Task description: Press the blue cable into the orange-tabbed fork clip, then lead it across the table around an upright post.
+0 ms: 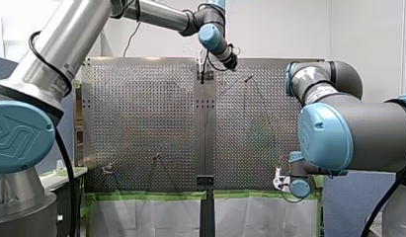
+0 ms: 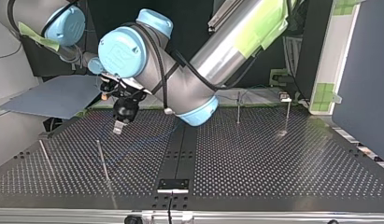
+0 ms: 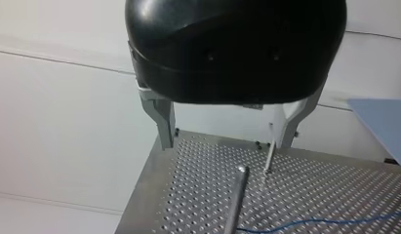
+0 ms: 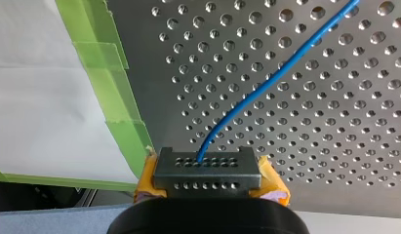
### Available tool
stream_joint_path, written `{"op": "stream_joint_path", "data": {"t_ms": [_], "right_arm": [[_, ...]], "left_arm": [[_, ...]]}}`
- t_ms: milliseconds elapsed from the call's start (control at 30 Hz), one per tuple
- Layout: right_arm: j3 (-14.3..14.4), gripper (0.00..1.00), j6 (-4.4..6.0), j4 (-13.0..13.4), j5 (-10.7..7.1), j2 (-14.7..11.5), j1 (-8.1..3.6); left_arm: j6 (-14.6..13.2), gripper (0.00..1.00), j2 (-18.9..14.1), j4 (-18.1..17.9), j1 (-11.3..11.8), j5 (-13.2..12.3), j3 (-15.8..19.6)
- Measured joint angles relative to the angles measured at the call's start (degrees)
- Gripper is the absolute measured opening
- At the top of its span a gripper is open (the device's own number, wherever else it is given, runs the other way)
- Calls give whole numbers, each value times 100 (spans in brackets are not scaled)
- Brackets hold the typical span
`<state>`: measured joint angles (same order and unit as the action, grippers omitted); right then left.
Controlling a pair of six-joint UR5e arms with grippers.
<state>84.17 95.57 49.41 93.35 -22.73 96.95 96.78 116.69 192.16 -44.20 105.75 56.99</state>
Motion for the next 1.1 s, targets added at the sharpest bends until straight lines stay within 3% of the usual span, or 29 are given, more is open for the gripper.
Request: {"op": "stream_joint_path", "data": {"t_ms": [233,500,867,1100], "right_arm": [[-1,0,-6,7,0,1,3],[-8,0,-3,5,0,1,1],[-18,0,15,-3,-14,1,2],[-18,0,15,-24,-19,1,1]], "left_arm": [[23,98,56,-22,18,-224,-400],[54,98,60,204,45,-184,-817],[156,98,115,325,67,-118,-706],[168,98,138,439,67,104,-691]]}}
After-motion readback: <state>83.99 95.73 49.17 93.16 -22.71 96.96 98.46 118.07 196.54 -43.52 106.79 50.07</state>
